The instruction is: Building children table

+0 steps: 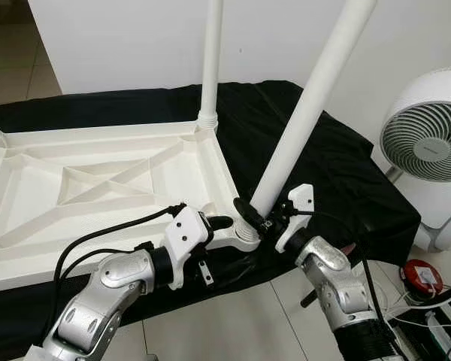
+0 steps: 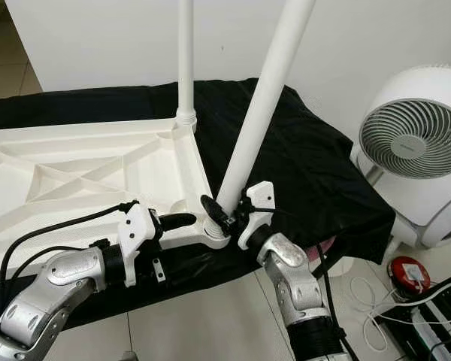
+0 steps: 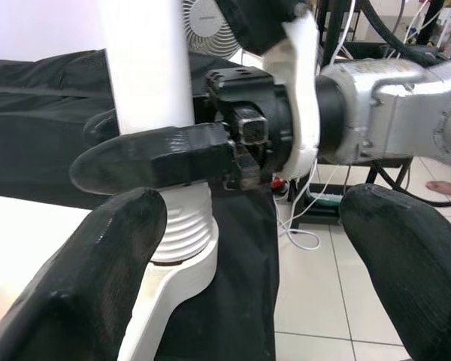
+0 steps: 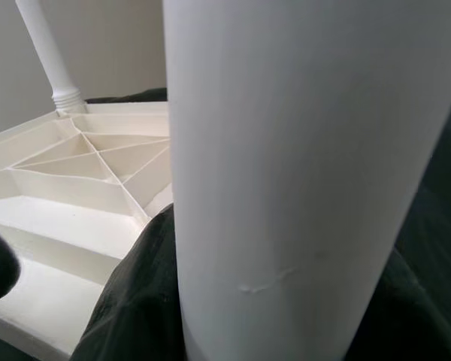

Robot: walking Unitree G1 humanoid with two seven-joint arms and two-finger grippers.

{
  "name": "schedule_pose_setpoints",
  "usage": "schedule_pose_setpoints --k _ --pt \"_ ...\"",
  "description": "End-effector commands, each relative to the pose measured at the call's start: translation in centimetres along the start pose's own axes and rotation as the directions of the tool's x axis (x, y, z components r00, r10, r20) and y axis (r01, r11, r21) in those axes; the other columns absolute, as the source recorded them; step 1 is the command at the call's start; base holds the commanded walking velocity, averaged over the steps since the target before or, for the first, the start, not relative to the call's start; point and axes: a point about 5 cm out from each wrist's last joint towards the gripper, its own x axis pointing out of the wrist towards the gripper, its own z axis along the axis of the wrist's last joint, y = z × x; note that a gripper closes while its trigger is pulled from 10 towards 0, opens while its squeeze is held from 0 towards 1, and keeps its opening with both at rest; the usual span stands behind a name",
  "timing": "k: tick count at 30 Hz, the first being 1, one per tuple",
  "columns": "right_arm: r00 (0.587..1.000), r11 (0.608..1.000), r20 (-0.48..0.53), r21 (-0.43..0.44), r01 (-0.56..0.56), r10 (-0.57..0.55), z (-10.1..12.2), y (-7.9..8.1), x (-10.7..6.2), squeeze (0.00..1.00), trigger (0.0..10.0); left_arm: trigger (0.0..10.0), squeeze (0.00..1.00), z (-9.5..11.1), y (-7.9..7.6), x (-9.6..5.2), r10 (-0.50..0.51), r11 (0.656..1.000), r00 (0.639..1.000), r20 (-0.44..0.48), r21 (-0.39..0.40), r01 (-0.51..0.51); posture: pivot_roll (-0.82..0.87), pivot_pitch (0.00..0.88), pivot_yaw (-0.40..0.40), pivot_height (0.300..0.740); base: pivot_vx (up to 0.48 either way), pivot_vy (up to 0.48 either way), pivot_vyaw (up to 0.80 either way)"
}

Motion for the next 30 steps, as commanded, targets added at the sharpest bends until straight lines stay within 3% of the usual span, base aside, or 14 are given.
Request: schedule_pose_setpoints --k 1,3,7,11,17,21,24,30 --pt "0.998 0.998 -0.040 -0.038 0.045 -0.046 -1.4 -0.2 -1.3 0.00 10.0 10.0 0.00 0.3 0.1 -0.1 0.030 1.000 1.000 0.004 0.006 -0.030 0.01 0.059 -0.057 0.740 0.000 0.000 0.00" --pt "0.998 0.998 -0.040 -0.038 0.045 -0.046 -1.4 -0.2 -1.3 0.00 10.0 10.0 0.00 0.3 0.1 -0.1 0.030 1.000 1.000 0.004 0.006 -0.030 0.01 0.059 -0.057 0.740 0.000 0.000 0.00" --pt "0.997 0.988 -0.018 -0.141 0.067 -0.070 -1.5 0.2 -1.6 0.00 10.0 10.0 0.00 0.4 0.1 -0.1 0.032 0.999 0.999 0.005 0.009 -0.032 0.01 0.059 -0.055 0.740 0.000 0.000 0.00" --pt "0.997 0.986 -0.027 -0.157 0.063 -0.069 -1.4 0.1 -1.4 0.00 10.0 10.0 0.00 0.4 0.2 -0.1 0.031 0.999 1.000 0.006 0.010 -0.031 0.01 0.058 -0.055 0.740 0.000 0.000 0.00" --pt "0.995 0.958 -0.098 -0.284 -0.024 -0.004 -1.3 -0.2 -1.1 0.00 10.0 10.0 0.00 0.4 0.2 0.0 0.028 1.000 1.000 0.007 0.011 -0.028 0.01 0.061 -0.054 0.740 0.000 0.000 0.00" --pt "0.992 0.948 -0.120 -0.308 -0.075 0.039 -1.4 -0.3 -1.3 0.00 10.0 10.0 0.00 0.5 0.2 0.0 0.029 1.000 1.000 0.007 0.011 -0.029 0.01 0.063 -0.057 0.740 0.000 0.000 0.00" --pt "0.989 0.949 -0.135 -0.299 -0.104 0.065 -1.6 -0.3 -1.4 0.00 10.0 10.0 0.00 0.4 0.2 0.0 0.029 1.000 1.000 0.006 0.010 -0.029 0.01 0.063 -0.057 0.740 0.000 0.000 0.00" --pt "0.992 0.985 -0.128 -0.166 -0.044 0.023 -1.7 -1.1 -1.1 0.00 10.0 10.0 0.00 0.5 0.1 -0.1 0.027 1.000 1.000 0.006 0.010 -0.027 0.01 0.062 -0.058 0.740 0.000 0.000 0.00"
